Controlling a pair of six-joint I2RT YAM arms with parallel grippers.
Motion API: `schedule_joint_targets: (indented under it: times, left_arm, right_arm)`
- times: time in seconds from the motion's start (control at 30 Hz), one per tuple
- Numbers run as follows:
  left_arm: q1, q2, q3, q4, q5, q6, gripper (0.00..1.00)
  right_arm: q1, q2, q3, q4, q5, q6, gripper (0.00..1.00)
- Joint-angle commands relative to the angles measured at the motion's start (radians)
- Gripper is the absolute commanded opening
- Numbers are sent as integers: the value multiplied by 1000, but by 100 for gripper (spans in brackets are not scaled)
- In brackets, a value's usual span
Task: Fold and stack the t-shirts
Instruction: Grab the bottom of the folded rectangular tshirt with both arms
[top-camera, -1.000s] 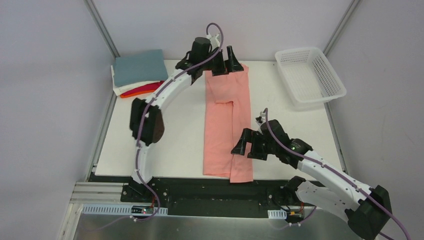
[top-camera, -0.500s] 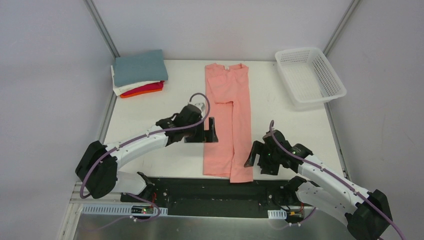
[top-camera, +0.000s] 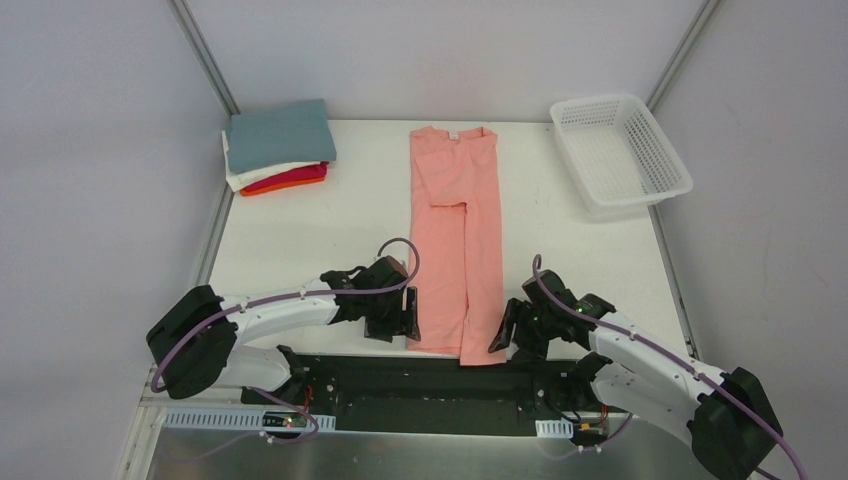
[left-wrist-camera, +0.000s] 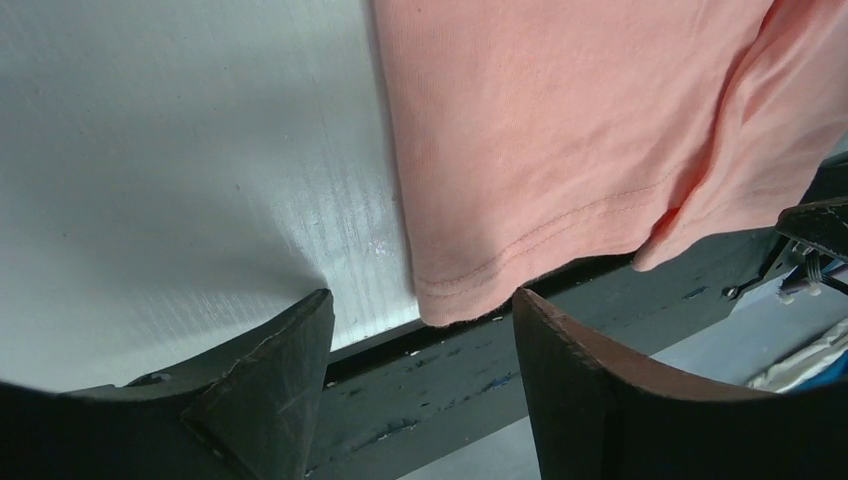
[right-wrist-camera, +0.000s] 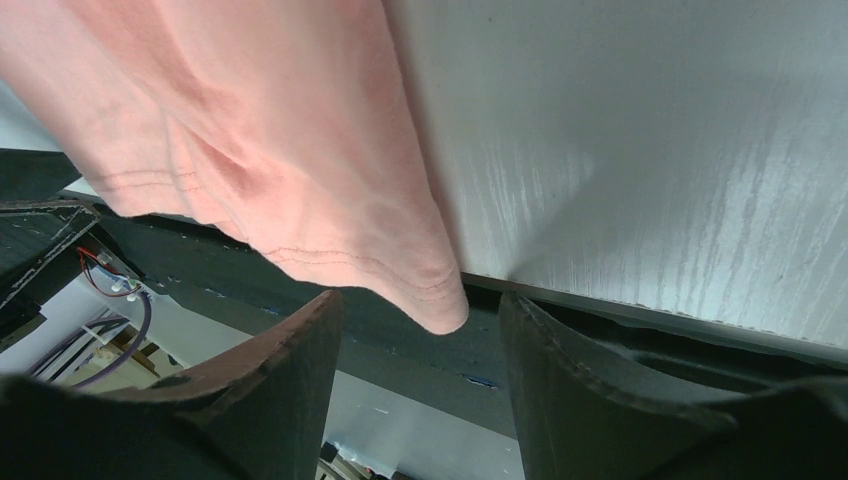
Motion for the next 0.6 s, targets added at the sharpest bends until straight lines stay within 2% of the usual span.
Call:
schedule_joint_targets:
  times: [0.0,0.13,0.2,0.27,0.4,0.5,0.57]
  left_arm:
    - [-17,27,10,-9,21,-30,62]
    - [-44,87,36,-8,35,-31,57]
    - [-49,117,39,-9,45,-32,51]
    - [-50,136,40,-11,57,-34,43]
    - [-53,134,38,-48,49,-32,26]
    - [-52,109,27,-97,19,-30,2]
    - [-52,96,19,-125,2,-29,0]
  right_arm:
    - [-4,30,-4,36,-25,26,60]
    - [-5,46,-10,35,-25,24,55]
    - [-4,52,-12,34,-19,22,49]
    - [-4,57,-15,34,-21,23,43]
    - [-7,57,-20,20,-4,25,22]
    - [-7,54,-21,9,2,23,9]
    - [-7,47,-23,8,0,21,3]
